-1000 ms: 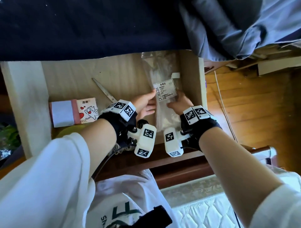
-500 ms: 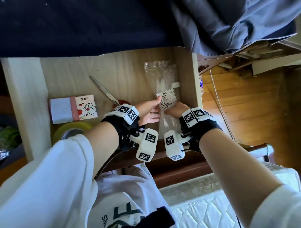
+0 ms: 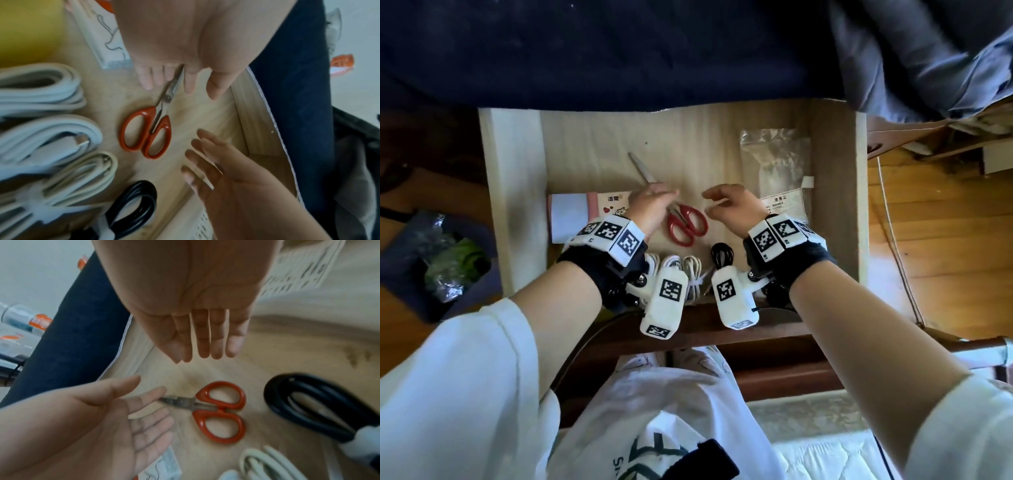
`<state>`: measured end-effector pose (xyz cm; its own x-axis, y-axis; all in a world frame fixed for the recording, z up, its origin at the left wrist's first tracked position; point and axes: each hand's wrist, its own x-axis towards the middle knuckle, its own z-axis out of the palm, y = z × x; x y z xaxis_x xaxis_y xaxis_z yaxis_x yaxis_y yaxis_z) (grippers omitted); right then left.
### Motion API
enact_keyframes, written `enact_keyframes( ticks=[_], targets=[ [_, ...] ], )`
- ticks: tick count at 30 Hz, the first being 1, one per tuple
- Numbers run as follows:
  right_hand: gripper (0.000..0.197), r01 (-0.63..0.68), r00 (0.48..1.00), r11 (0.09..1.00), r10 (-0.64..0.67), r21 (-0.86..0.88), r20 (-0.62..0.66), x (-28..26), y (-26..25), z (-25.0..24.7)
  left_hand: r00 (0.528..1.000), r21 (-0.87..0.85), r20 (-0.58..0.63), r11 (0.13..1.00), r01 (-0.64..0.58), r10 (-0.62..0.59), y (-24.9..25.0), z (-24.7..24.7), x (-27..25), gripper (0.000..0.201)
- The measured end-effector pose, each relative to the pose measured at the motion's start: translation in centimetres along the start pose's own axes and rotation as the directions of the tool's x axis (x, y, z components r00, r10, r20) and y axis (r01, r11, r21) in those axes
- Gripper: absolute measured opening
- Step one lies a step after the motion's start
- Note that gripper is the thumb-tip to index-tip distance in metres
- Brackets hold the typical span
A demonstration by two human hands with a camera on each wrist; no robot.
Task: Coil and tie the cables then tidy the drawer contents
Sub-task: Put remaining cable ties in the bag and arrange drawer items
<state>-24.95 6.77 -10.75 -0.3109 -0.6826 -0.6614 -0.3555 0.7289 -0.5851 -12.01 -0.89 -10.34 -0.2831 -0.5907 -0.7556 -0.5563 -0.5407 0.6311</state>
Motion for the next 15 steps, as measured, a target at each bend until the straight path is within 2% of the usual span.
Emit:
enact_keyframes(
  ticks=[4, 8, 11, 15],
  targets=[
    [0.049, 0.023, 0.989, 0.997, -0.011, -0.08, 0.147, 1.0, -0.8, 1.8, 0.997, 0.016, 0.074, 1.0, 0.009, -0.01, -0.2, -0.1, -0.2, 0.035],
    [0.045, 0.009, 0.966, 0.997, 0.01, -0.073, 0.257, 0.9, -0.5, 2.4, 0.993, 0.077, 0.117, 0.997, -0.01, 0.001, -0.4, -0.2, 0.0, 0.038],
    [0.04, -0.021, 0.969, 0.993, 0.048, -0.114, 0.242, 0.9, 0.0, 3.0, 0.985, 0.101, 0.173, 0.995, 0.002, -0.02, -0.7, 0.1, -0.1, 0.039],
    [0.052, -0.009, 0.973, 0.991, 0.04, -0.134, 0.229, 1.3, 0.1, 3.3, 0.969, -0.053, 0.214, 0.99, 0.134, -0.12, -0.8, 0.5, -0.3, 0.038]
  ],
)
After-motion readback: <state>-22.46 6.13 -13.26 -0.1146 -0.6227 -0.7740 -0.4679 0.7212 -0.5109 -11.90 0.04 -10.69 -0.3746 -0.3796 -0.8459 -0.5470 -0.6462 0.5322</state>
